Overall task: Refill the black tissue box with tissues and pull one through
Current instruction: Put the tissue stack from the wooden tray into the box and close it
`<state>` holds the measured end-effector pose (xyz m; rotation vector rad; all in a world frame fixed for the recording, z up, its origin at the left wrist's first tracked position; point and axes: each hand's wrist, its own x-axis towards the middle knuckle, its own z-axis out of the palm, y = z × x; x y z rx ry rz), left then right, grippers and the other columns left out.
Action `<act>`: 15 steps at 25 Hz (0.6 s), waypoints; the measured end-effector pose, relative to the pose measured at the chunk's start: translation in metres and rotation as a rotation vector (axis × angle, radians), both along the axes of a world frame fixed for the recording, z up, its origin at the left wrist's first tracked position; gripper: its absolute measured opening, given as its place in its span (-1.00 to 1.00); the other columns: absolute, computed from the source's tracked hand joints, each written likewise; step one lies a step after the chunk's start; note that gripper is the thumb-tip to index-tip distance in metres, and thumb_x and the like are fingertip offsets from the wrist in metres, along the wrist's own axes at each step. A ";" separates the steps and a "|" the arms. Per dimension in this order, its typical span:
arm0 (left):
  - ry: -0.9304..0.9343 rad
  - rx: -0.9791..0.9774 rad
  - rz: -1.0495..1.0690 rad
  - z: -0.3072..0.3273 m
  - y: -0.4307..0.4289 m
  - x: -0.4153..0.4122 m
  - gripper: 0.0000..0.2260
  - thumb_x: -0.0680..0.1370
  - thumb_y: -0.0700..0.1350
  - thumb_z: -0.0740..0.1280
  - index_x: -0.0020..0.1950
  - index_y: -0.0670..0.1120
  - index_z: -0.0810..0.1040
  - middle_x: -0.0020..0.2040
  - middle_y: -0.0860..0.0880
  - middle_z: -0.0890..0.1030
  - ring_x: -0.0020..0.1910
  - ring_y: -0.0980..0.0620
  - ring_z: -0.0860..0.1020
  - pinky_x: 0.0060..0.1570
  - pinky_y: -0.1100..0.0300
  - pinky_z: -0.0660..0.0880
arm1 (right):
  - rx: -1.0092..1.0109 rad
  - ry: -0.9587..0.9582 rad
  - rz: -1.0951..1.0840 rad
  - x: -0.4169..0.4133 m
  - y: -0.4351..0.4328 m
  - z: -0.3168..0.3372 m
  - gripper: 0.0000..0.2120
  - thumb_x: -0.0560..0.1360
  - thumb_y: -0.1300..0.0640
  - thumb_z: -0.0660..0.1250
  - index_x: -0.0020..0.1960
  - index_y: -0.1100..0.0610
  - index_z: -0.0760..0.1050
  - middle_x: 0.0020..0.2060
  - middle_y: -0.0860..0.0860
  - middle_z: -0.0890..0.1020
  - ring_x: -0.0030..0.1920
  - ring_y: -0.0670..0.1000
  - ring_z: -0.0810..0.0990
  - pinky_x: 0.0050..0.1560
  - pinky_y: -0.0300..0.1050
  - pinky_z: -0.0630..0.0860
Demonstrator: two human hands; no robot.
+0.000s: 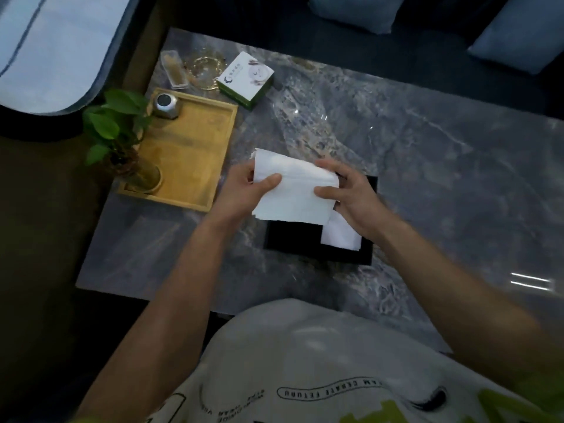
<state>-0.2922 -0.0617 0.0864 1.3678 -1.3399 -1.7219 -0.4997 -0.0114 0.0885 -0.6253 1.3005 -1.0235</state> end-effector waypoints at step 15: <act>-0.276 -0.250 -0.021 0.001 0.085 -0.125 -0.61 0.42 -0.16 0.49 0.22 -0.01 0.53 -0.01 -0.02 0.63 -0.04 0.02 0.63 -0.04 0.08 0.61 | -0.102 0.335 -0.017 -0.128 0.093 -0.003 -0.61 0.43 0.37 0.43 0.19 0.06 0.53 -0.04 0.00 0.64 -0.11 -0.10 0.62 -0.12 -0.18 0.59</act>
